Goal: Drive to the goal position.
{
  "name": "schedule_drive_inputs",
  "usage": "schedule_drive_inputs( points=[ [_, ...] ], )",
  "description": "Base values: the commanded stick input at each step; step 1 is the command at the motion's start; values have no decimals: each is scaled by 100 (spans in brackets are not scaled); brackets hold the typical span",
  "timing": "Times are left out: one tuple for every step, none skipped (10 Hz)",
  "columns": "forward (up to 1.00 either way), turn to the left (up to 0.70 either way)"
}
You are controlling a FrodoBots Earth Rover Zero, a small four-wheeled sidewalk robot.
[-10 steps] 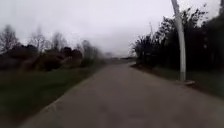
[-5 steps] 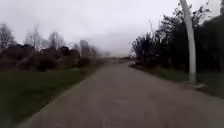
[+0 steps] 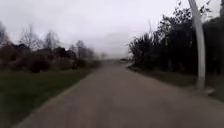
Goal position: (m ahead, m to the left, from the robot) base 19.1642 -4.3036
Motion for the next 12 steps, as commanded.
schedule_drive_inputs(
  points=[
    [85, 0],
    [85, 34],
    [85, 34],
    [85, 29],
    [85, 19],
    [85, 10],
    [85, 5],
    [85, 0],
    [85, 0],
    [85, 0],
    [85, 0],
    [85, 0]
  ],
)
